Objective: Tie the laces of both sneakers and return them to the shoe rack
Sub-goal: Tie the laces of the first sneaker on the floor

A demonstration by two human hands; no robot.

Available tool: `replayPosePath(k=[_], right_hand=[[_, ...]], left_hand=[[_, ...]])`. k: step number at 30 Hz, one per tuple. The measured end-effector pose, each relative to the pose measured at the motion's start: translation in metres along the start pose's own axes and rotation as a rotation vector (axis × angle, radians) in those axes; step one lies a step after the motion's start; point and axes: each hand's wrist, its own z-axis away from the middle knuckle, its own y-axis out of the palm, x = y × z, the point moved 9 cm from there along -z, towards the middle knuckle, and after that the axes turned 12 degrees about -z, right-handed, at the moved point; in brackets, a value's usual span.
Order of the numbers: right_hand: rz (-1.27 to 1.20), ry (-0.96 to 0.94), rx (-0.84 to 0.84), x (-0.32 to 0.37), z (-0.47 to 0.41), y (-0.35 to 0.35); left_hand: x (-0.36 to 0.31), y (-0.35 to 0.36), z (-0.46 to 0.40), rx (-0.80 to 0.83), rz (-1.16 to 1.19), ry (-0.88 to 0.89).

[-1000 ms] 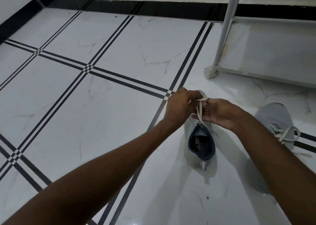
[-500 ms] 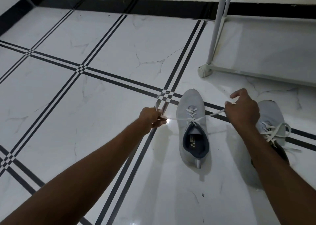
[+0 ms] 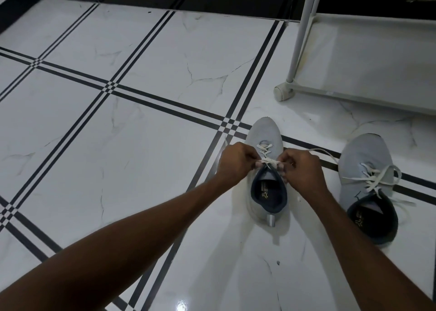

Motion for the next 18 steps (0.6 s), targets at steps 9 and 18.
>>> replayPosePath(k=[9,18], right_hand=[[-0.039,0.085,-0.134,-0.040,0.005,-0.022],[0.235,0.072,-0.062,-0.037,0.008,-0.027]], left_hand=[[0.023,0.006,0.024,0.048,-0.350,0.211],[0.059,0.009,0.021,0.283,-0.093,0.056]])
